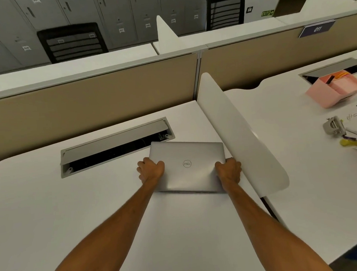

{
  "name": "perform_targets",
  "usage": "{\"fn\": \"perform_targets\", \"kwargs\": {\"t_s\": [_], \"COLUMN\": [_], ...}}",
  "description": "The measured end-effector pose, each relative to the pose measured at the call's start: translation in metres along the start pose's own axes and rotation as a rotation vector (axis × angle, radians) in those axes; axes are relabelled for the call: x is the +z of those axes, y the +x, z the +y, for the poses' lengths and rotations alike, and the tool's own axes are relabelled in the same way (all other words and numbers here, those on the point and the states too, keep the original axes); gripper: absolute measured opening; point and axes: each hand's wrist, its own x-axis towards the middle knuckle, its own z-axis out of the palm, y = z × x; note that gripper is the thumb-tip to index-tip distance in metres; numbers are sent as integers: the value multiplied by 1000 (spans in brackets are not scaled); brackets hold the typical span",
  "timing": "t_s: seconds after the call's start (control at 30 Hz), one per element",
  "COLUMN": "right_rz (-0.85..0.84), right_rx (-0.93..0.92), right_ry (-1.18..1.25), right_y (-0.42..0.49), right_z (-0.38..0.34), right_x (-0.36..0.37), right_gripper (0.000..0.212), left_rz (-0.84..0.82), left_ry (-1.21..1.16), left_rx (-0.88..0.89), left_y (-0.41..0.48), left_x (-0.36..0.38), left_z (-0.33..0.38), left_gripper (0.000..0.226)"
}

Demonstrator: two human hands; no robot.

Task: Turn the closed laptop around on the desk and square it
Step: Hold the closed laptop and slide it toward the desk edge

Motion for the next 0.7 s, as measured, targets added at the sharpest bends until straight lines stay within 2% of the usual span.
{"fn": "perform_targets", "kwargs": {"t_s": [0.13, 0.23, 0.3, 0.4, 0.7], "right_rz": [-74, -86, -87, -70, -76], "right_rx": [99, 94, 84, 70, 36], "right_ry": [118, 158, 173, 197, 223], "right_y": [29, 17, 12, 6, -37], "right_z": [12, 1, -2, -4, 2], "right_x": [5, -7, -10, -13, -19], "right_gripper": [29, 21, 17, 15, 12], "left_rz": [-38, -76, -102, -126, -106], "left_ry": [-171, -256, -283, -292, -345], "left_rx": [-82, -98, -95, -72, -89], "left_y": [9, 9, 5, 0, -24], "left_x": [-8, -12, -15, -18, -44], "left_z": [-1, -4, -6, -8, -29], "left_gripper": [60, 72, 66, 57, 64]}}
